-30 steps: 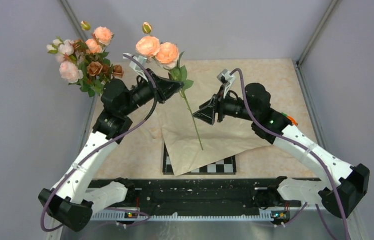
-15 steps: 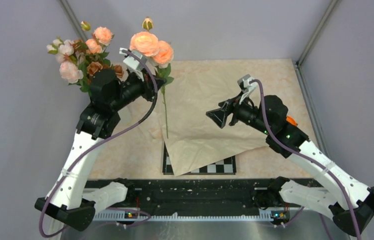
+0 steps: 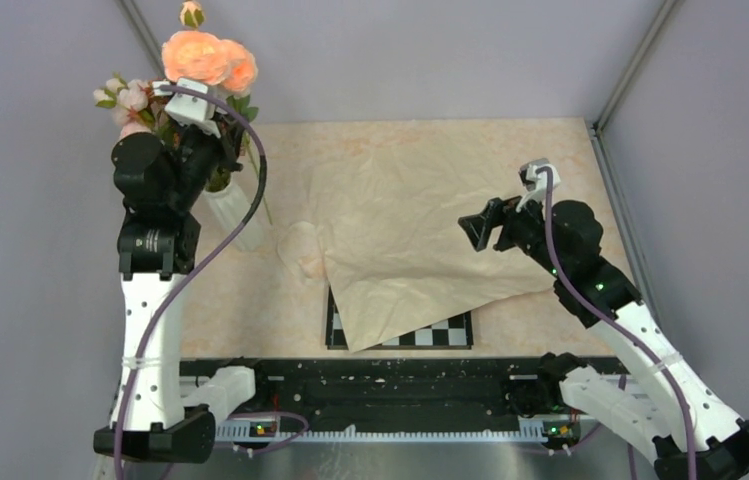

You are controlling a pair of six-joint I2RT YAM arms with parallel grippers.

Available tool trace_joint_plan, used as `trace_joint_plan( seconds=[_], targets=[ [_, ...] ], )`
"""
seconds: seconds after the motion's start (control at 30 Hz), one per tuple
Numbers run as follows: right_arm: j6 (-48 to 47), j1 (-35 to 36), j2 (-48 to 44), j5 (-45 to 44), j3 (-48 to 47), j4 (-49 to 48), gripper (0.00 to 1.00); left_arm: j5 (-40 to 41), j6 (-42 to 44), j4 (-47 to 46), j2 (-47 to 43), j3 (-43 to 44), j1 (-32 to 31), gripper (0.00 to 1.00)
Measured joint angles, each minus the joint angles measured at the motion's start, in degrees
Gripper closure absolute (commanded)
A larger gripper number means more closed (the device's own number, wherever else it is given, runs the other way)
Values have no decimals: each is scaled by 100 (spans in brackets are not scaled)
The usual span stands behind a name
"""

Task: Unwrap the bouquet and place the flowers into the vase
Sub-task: Insert the fake flower into the vase.

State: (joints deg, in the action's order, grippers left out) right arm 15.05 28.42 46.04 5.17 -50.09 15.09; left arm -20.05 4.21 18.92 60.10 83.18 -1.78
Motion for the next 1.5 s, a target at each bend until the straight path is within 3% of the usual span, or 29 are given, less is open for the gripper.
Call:
trace_joint_plan(
  seconds=[0.27, 0.73, 1.5],
  targets=[
    [-11, -450, -68, -87, 232, 190, 26, 372, 310, -647, -297, 39, 601, 100],
    [-4, -509, -109, -81, 254, 210, 26, 601, 505, -1987, -697, -610, 1001, 100],
    [15, -546, -179, -55, 278, 205, 26, 798, 297, -2900, -1161, -2557, 1351, 100]
  ],
)
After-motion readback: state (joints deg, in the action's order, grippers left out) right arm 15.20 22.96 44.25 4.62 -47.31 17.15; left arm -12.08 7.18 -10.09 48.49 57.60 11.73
